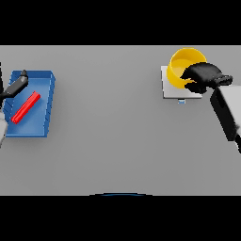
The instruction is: Pick up the red beaker and tilt it to pour out 1 green nut into yellow bowl. Pick up the yellow bowl and place it on the metallic measuring scale.
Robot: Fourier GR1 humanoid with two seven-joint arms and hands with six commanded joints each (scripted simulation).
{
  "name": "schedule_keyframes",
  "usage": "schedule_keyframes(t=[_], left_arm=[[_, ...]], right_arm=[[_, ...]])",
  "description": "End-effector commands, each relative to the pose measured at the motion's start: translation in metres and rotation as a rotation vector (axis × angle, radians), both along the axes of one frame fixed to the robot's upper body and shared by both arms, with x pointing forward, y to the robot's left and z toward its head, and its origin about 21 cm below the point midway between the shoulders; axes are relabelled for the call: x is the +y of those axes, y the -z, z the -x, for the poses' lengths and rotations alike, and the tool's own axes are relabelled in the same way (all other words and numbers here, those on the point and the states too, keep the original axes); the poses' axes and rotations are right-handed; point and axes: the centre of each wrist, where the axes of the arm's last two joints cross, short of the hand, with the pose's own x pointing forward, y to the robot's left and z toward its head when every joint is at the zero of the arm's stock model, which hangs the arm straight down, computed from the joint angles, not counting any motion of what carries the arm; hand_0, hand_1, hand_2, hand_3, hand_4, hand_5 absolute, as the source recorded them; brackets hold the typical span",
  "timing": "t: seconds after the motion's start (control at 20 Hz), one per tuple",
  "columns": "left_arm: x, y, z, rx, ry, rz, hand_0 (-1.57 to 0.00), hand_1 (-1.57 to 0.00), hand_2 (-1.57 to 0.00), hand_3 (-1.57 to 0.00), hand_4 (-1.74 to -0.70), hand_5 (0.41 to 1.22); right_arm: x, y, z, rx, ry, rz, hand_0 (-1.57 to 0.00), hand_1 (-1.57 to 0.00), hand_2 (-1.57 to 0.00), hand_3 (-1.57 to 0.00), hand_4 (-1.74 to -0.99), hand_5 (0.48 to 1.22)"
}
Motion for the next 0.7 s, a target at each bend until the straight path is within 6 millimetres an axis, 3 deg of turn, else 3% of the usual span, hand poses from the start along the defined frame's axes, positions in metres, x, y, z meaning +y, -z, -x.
schedule_keyframes(t=[0.0,0.1,0.2,0.25,0.35,0.45,0.65], left_arm=[[-0.0041,0.0011,0.0005,0.001,0.008,-0.001,0.0,0.0,0.0,0.0,-0.72,0.669],[-0.0056,0.0032,-0.0013,0.0,0.015,-0.004,0.0,0.0,0.0,0.0,-0.72,0.667],[-0.0054,0.0023,-0.0014,0.0,0.012,-0.003,0.0,0.0,0.0,0.0,-0.72,0.671],[-0.0061,0.0009,-0.0015,0.0,0.005,0.003,0.0,0.0,0.0,0.0,-0.72,0.671],[-0.0075,0.0019,-0.001,0.0,0.008,0.001,0.0,0.0,0.0,0.0,-0.72,0.668],[-0.0058,-0.0006,-0.0034,-0.002,0.004,-0.004,0.0,0.0,0.0,0.0,-0.72,0.666],[-0.0102,0.0055,-0.0054,0.013,0.009,0.005,0.0,0.0,0.0,0.0,-0.72,0.663]], right_arm=[[-0.0024,0.0026,-0.0002,0.005,0.004,0.0,-1.5,-1.57,-1.33,-1.46,-1.741,1.221],[0.0047,0.0044,-0.001,0.006,0.007,-0.001,-1.45,-1.5,-1.38,-1.39,-1.734,1.221],[0.0046,0.005,-0.0012,0.007,0.022,-0.009,-1.49,-1.48,-1.45,-1.1,-1.737,1.221],[0.0016,0.0037,-0.0006,0.016,0.014,-0.01,-1.44,-1.34,-1.29,-0.99,-1.688,1.221],[0.0059,0.0024,-0.0021,0.024,0.016,0.01,-0.99,-0.88,-0.92,-0.8,-1.629,1.08],[0.0049,0.0011,-0.0029,0.033,0.013,0.051,-0.63,-0.56,-0.66,-0.66,-1.593,0.987],[0.0047,0.0009,-0.004,0.03,-0.042,0.059,-0.26,-0.23,-0.3,-0.46,-1.554,0.891]])
